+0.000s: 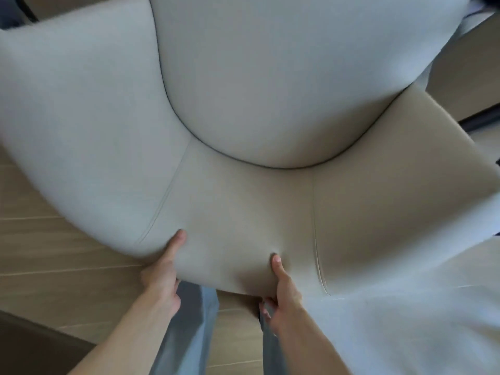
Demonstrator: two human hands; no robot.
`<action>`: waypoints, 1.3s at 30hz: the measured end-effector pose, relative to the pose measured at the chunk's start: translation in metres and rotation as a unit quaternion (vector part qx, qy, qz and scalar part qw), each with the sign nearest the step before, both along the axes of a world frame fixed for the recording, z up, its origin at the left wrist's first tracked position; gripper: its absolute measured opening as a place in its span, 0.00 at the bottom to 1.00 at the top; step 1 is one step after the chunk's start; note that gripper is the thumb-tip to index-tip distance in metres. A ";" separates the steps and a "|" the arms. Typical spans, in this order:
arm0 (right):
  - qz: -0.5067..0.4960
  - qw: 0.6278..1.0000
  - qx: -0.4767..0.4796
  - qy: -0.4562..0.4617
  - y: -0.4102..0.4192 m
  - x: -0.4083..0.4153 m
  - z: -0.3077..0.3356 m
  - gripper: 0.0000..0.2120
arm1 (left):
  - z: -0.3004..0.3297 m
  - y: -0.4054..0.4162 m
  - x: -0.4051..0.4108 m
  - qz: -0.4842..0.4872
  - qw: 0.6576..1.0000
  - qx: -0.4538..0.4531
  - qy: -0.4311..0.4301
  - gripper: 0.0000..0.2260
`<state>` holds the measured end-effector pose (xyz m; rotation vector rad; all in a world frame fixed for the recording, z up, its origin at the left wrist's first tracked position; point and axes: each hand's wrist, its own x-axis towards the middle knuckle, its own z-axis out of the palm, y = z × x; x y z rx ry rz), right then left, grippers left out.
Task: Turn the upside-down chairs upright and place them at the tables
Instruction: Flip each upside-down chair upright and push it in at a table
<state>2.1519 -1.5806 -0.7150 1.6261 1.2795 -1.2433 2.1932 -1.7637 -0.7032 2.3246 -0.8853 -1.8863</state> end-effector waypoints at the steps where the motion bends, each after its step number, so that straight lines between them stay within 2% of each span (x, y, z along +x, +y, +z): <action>1: -0.012 1.000 0.003 -0.002 -0.006 0.001 0.021 0.36 | 0.022 -0.006 -0.001 -0.001 1.000 -0.004 -0.003 0.17; 6: -0.020 1.000 0.011 -0.002 -0.043 -0.012 0.102 0.30 | 0.103 -0.047 -0.023 -0.043 0.996 -0.072 -0.016 0.37; 9: -0.030 0.999 0.003 0.013 -0.060 -0.038 0.138 0.25 | 0.129 -0.070 -0.046 -0.096 0.992 -0.075 -0.012 0.40; 12: -0.032 0.999 -0.007 0.035 -0.063 -0.072 0.171 0.26 | 0.146 -0.082 -0.075 -0.151 0.986 -0.067 -0.016 0.37; 15: 0.049 0.996 -0.017 0.070 -0.060 -0.090 0.206 0.22 | 0.160 -0.089 -0.104 -0.169 0.984 -0.063 -0.015 0.41; 17: 0.188 0.974 0.058 0.116 -0.060 -0.088 0.226 0.18 | 0.167 -0.094 -0.120 -0.168 0.983 -0.069 -0.011 0.44; 19: 0.325 0.899 0.147 0.255 -0.067 -0.088 0.244 0.14 | 0.173 -0.098 -0.136 -0.166 0.983 -0.073 0.003 0.46; 21: 0.440 0.772 0.160 0.429 -0.083 -0.102 0.260 0.21 | 0.177 -0.102 -0.151 -0.145 0.987 -0.070 0.029 0.46; 22: 0.525 0.697 0.159 0.461 -0.092 -0.114 0.260 0.27 | 0.178 -0.103 -0.160 -0.131 0.988 -0.070 0.042 0.47; 23: 0.616 0.626 0.158 0.451 -0.099 -0.127 0.256 0.34 | 0.179 -0.103 -0.167 -0.119 0.989 -0.071 0.050 0.46; 25: 0.745 0.518 0.154 0.392 -0.110 -0.155 0.243 0.46 | 0.182 -0.103 -0.180 -0.111 0.989 -0.074 0.063 0.46; 27: 0.794 0.459 0.151 0.368 -0.111 -0.178 0.230 0.51 | 0.183 -0.111 -0.192 -0.111 0.987 -0.065 0.099 0.42; 29: 0.795 0.440 0.165 0.384 -0.110 -0.197 0.221 0.52 | 0.190 -0.127 -0.206 -0.132 0.979 -0.073 0.140 0.36; 30: 0.789 0.437 0.176 0.395 -0.109 -0.205 0.220 0.51 | 0.193 -0.136 -0.214 -0.165 0.971 -0.098 0.143 0.37; 31: 0.783 0.436 0.185 0.404 -0.110 -0.215 0.221 0.51 | 0.197 -0.145 -0.224 -0.225 0.955 -0.149 0.122 0.40; 32: 0.780 0.434 0.193 0.408 -0.111 -0.225 0.222 0.50 | 0.201 -0.153 -0.234 -0.299 0.924 -0.225 0.084 0.44; 33: 0.780 0.429 0.198 0.409 -0.112 -0.236 0.224 0.50 | 0.206 -0.160 -0.246 -0.367 0.875 -0.310 0.049 0.47; 35: 0.784 0.427 0.198 0.405 -0.116 -0.263 0.230 0.50 | 0.218 -0.166 -0.270 -0.452 0.756 -0.473 0.029 0.46; 37: 0.789 0.435 0.187 0.392 -0.120 -0.289 0.237 0.50 | 0.227 -0.164 -0.297 -0.524 0.598 -0.604 0.058 0.34; 38: 0.789 0.438 0.182 0.390 -0.123 -0.299 0.239 0.50 | 0.226 -0.162 -0.310 -0.570 0.520 -0.631 0.082 0.27; 39: 0.790 0.440 0.179 0.389 -0.125 -0.304 0.240 0.50 | 0.225 -0.158 -0.321 -0.621 0.465 -0.621 0.110 0.21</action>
